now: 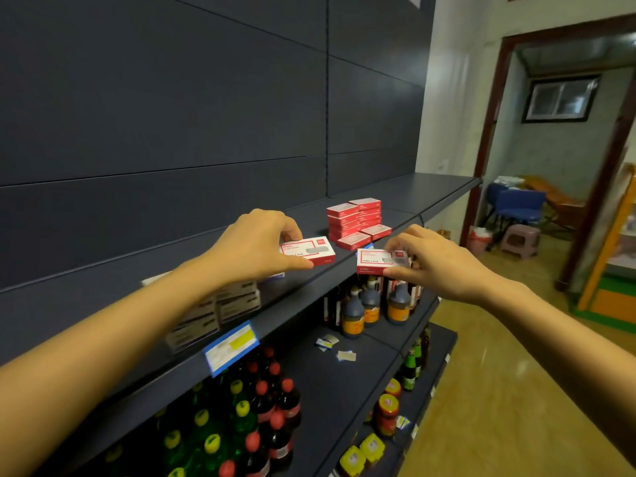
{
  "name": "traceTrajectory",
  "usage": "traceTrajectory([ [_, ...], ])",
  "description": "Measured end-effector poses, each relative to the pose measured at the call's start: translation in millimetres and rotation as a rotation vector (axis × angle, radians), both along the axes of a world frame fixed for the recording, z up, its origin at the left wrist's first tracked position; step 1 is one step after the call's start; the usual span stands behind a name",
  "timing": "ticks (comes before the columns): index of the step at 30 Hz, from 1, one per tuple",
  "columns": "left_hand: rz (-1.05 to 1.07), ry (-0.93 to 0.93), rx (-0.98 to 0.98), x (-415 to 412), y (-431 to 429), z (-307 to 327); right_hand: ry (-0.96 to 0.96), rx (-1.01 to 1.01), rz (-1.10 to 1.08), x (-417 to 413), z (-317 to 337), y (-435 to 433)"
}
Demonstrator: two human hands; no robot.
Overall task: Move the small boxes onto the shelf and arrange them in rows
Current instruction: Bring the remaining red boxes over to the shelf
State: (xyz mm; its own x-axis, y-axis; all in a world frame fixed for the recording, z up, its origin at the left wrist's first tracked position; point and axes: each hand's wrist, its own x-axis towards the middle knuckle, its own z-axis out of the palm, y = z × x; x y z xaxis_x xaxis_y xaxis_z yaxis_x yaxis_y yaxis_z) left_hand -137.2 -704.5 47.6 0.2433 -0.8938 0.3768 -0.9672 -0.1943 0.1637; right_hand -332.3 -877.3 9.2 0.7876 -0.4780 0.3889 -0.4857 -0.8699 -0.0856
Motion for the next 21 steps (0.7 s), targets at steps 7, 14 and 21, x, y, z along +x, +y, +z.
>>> traceTrajectory([
  [7, -0.006, -0.031, 0.034, 6, -102, -9, 0.07, -0.02, -0.027, 12, -1, -96],
  [14, 0.045, -0.083, 0.124, 18, -161, -24, 0.042, 0.069, 0.076, 37, -6, -168],
  [21, 0.15, -0.095, 0.15, 17, -182, -29, 0.047, 0.121, 0.235, 65, -15, -216],
])
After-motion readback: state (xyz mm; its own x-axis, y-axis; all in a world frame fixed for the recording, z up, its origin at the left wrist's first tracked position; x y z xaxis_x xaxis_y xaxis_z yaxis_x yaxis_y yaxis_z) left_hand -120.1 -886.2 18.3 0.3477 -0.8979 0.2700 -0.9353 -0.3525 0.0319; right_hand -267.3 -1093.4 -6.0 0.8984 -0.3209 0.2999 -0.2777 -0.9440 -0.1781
